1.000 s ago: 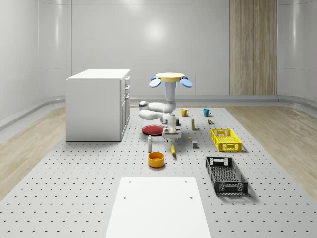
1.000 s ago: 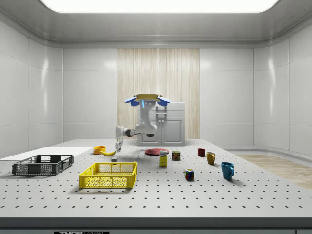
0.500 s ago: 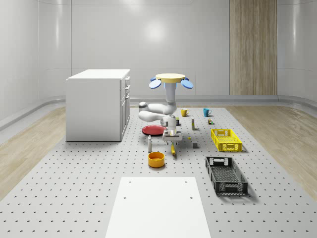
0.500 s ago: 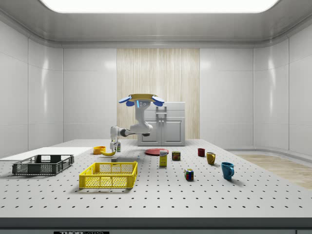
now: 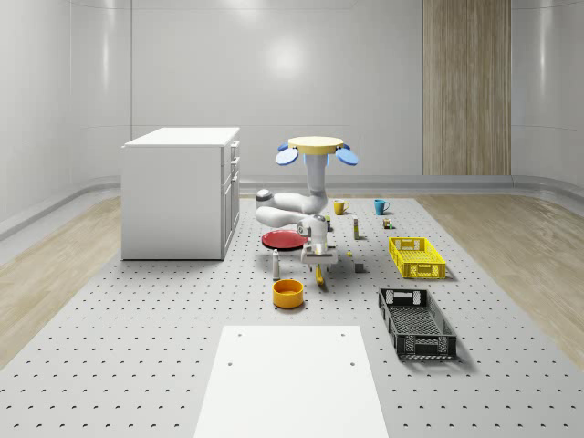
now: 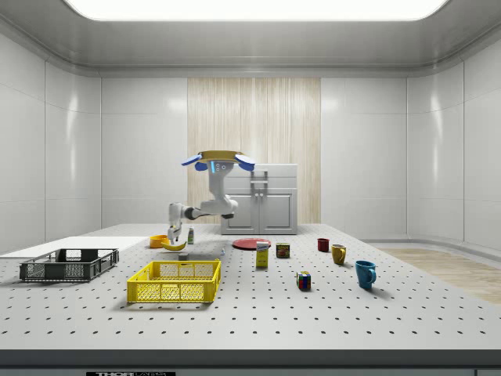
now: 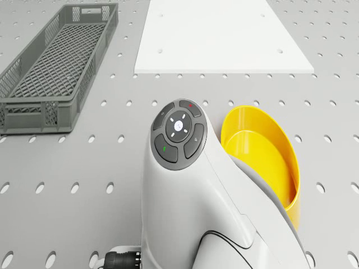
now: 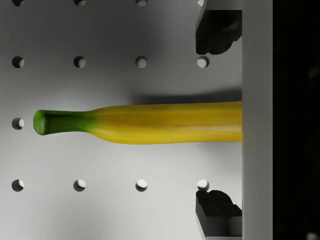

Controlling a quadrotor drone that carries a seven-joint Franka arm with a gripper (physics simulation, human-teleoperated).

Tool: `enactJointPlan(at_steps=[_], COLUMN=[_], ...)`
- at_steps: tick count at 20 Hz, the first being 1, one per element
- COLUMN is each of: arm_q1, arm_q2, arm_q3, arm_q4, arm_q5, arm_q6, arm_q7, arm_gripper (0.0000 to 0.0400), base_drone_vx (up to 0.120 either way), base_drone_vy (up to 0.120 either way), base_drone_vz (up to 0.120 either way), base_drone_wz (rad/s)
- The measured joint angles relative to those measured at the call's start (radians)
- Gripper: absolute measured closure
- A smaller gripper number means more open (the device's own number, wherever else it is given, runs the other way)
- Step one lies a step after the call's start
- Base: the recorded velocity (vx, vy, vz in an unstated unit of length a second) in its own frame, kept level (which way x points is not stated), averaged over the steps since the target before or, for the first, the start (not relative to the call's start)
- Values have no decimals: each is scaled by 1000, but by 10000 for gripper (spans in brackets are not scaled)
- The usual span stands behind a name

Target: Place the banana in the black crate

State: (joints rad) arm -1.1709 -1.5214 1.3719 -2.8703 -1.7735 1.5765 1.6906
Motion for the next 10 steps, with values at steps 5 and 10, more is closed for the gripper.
enactJointPlan(at_steps=[5, 10], arm_q1=[-1, -7], arm_q2=[-5, -13], arm_q3=[-1, -48], arm_q4=[0, 9], arm_q5=[1, -43], arm_q6=[5, 27], arm_q7=[1, 1], arm_gripper=[0, 0], base_drone_vx=[96, 0], base_drone_vy=[0, 0], base_drone_vz=[0, 0], base_drone_wz=[0, 0])
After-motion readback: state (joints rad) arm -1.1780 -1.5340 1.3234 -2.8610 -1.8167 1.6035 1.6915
